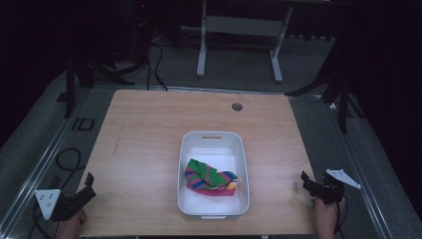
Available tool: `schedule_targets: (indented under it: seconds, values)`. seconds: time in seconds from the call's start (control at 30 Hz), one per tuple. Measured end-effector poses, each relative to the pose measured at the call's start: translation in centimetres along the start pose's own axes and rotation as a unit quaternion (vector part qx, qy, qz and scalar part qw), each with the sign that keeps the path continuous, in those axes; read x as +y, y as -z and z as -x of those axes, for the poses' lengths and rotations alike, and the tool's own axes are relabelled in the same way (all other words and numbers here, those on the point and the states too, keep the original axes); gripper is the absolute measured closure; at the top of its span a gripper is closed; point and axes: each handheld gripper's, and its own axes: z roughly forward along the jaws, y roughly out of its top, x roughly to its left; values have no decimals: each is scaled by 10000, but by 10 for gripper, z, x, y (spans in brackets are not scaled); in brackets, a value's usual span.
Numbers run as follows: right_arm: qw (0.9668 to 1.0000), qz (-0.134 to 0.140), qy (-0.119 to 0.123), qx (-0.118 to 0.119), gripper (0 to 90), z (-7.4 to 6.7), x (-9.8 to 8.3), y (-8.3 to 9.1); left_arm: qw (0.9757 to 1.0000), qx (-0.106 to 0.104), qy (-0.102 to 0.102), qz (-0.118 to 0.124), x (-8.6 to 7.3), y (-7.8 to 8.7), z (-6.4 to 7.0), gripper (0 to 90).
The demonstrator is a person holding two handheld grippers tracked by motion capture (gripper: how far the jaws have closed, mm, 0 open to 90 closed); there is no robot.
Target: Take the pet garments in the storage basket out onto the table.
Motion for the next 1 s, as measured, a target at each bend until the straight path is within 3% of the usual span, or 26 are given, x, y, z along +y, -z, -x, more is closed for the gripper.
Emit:
schedule_targets:
  seconds: [0.1, 0.17, 0.37, 0.5, 0.63, 0.77, 0.87, 0.93, 0.97, 1.0]
  values:
    - [10000, -47, 33, 58, 130, 1, 1, -1, 10000, -3, 12, -12, 0, 0, 0, 12]
    - [9995, -62, 0, 303, 133, 4, 1, -1, 10000, -5, 7, -13, 0, 0, 0, 12]
    - [9978, -211, 215, 599, 139, 7, 1, -1, 10000, -5, 21, -32, 0, 0, -1, 12]
    - [9917, -563, 507, 1038, 139, 11, 1, -4, 10000, -15, 29, -38, 0, 0, -1, 12]
    - [9823, -719, 777, 1546, 137, 11, 2, -4, 10000, -34, 42, -46, 0, -1, -1, 12]
    - [9683, -924, 1298, 1922, 136, 3, 4, -4, 10000, -41, 44, -47, 0, -1, -1, 12]
    - [9587, -1037, 1544, 2152, 136, -4, 5, -4, 10000, -44, 51, -49, 0, -1, -1, 12]
    - [9567, -1043, 1591, 2202, 136, -6, 6, -4, 10000, -44, 52, -49, 1, -1, -1, 12]
    - [9540, -1060, 1638, 2275, 136, -9, 6, -4, 10000, -44, 53, -52, 1, -1, -1, 12]
    - [9462, -1137, 1744, 2476, 136, -14, 8, -5, 10000, -42, 55, -53, 1, -1, -1, 12]
